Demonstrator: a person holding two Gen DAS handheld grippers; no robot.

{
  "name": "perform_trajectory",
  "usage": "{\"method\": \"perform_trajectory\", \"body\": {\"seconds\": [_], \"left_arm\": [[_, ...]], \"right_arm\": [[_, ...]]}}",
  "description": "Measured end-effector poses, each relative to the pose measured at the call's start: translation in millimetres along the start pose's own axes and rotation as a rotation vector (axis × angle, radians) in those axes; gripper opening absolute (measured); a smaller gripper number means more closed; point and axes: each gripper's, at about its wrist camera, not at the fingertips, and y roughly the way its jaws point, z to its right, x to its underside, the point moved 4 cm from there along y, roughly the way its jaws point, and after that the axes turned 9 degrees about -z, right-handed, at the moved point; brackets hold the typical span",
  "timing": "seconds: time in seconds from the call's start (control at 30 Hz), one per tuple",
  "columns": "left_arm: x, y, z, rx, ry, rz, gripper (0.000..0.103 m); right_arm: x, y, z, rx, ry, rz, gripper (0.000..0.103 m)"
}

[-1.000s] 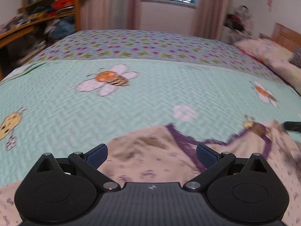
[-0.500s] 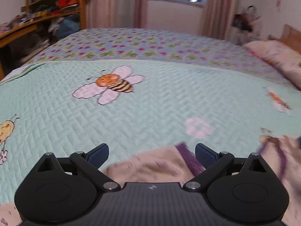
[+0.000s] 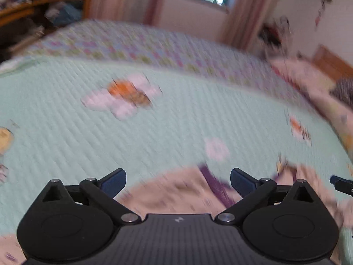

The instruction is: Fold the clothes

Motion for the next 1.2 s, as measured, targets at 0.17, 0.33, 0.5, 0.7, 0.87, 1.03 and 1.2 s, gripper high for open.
{"method": "perform_trajectory", "body": {"seconds": [0.17, 0.33, 0.5, 0.7, 0.87, 1.03, 1.2], "left_arm": [[-14.7, 63.4, -7.6, -0.208, -0.025, -0.109, 0.099], [-41.2, 39.8, -63.5, -0.206, -0.252, -0.034, 0.089], [-11.0, -20.5, -77.6, -0.311, -0.212, 0.044, 0.096], [54.3, -66.0, -42.2, -0.325, -0.072, 0.055, 0.098], [113.3, -87.8, 1.5, -0.338, 0.036, 0.052, 0.101], [165.4, -106.0, 48.2, -0.298, 0.123, 0.049, 0.101], [189.3, -108.6, 102.0, -0.181, 0.156, 0.013, 0.101]], "right_arm": [[14.4, 40.0, 4.4, 0.029, 0.037, -0.127, 0.076], [-17.8, 48.5, 7.0, 0.096, 0.002, -0.031, 0.074], [-6.8, -16.8, 13.8, 0.126, -0.045, 0.102, 0.076], [43.0, -57.1, 42.0, 0.098, 0.025, 0.021, 0.076], [73.3, -45.8, 67.2, 0.301, -0.075, -0.169, 0.074], [97.7, -104.3, 61.1, 0.346, -0.071, -0.048, 0.075], [120.1, -115.9, 47.3, 0.495, -0.205, -0.016, 0.075]]}}
